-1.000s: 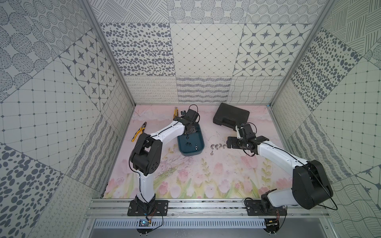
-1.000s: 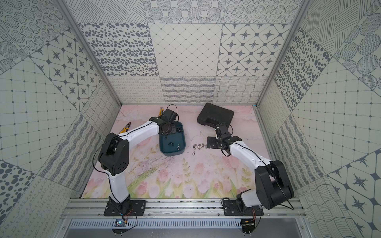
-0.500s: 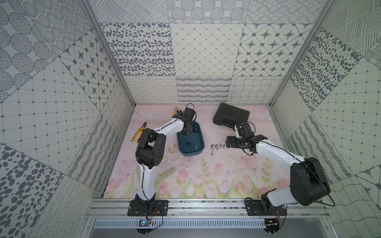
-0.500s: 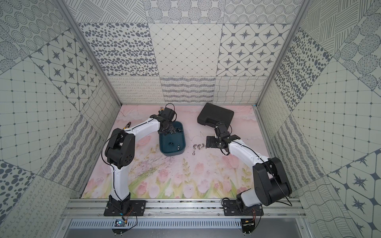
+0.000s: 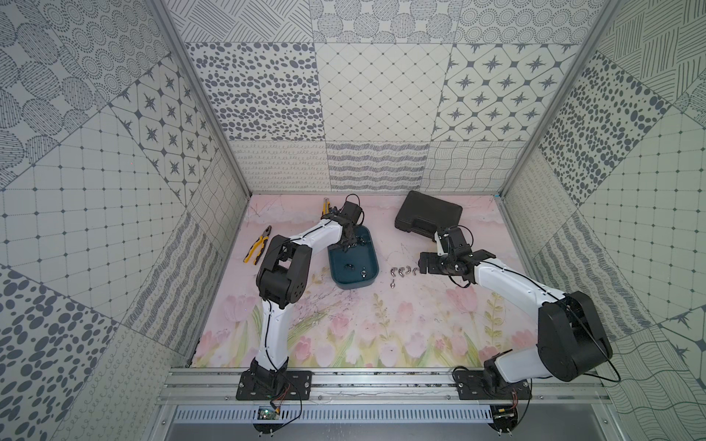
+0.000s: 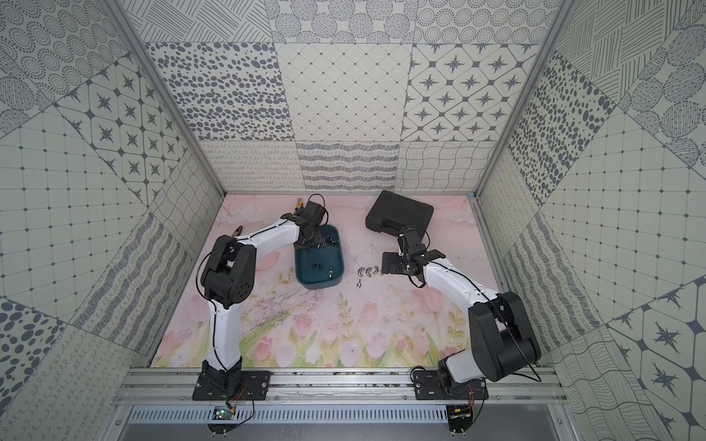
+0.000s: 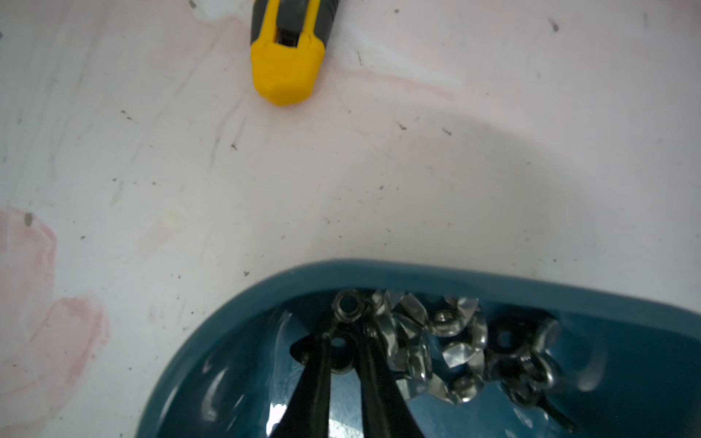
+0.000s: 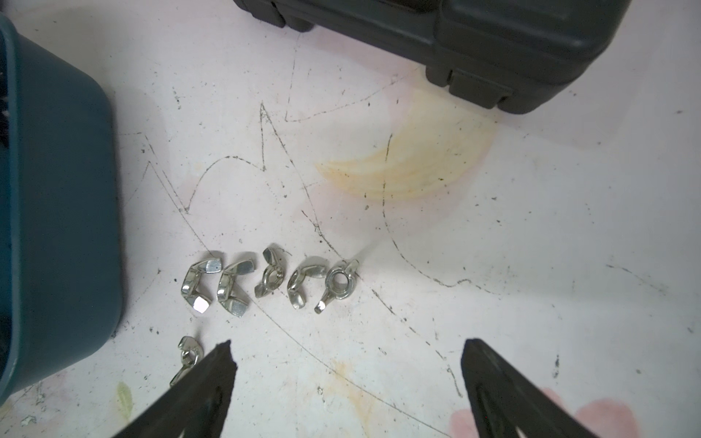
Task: Take out the wing nut from the storage box
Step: Pick up the wing nut from the storage box.
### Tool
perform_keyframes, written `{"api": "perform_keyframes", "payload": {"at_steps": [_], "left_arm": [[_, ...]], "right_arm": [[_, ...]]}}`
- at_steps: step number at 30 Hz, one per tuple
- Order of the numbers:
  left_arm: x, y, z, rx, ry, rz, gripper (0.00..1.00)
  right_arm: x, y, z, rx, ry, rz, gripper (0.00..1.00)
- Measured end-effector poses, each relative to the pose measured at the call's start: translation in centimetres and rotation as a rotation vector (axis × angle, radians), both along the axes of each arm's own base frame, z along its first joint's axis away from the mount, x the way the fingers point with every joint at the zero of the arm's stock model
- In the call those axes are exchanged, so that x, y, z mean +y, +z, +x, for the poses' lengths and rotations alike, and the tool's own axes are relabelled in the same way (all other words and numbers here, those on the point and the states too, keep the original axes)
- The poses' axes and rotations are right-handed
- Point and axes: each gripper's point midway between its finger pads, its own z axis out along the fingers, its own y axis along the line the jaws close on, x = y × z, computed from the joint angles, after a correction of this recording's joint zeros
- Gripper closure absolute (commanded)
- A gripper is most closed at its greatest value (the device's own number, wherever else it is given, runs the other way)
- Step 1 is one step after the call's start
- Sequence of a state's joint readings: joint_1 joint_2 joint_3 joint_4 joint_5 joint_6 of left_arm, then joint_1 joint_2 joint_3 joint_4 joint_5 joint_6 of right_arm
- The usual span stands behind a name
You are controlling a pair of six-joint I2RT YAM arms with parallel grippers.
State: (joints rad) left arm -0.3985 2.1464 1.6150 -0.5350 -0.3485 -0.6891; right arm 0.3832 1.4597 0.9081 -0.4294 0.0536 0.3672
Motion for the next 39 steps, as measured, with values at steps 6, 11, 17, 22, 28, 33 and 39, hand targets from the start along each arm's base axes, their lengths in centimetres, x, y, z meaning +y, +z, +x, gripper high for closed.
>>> {"api": "perform_keyframes", "payload": {"at_steps": [6, 11, 17, 22, 28, 33, 39], "left_arm": [[0.0, -1.2, -1.1, 0.037, -0.011, -0.008, 0.8], [0.0, -0.6, -2.0, 0.033, -0.022, -0.025, 0.79], [0.0, 0.7, -2.5, 0.013, -0.032, -0.031, 0.77], [-0.2, 0.9, -2.1, 0.005, -0.037, -0.03, 0.76], [-0.3, 0.2, -1.8, 0.019, -0.043, -0.02, 0.76], [-0.2, -0.4, -1.9, 0.035, -0.045, -0.01, 0.76], [0.1, -0.9, -2.1, 0.056, -0.048, 0.01, 0.79]], "right_arm": [[0.2, 0.0, -0.1, 0.0, 0.006, 0.0, 0.03], [0.5, 0.0, -0.2, 0.0, 0.013, 0.0, 0.03], [0.7, -0.1, -0.2, 0.003, 0.021, -0.001, 0.03], [1.1, -0.1, 0.1, 0.002, 0.027, -0.001, 0.03], [1.2, 0.4, 0.4, -0.008, 0.027, 0.004, 0.03], [1.4, 0.4, 0.8, -0.009, 0.028, 0.005, 0.03], [1.6, 0.2, 1.1, -0.002, 0.029, 0.003, 0.03]]}}
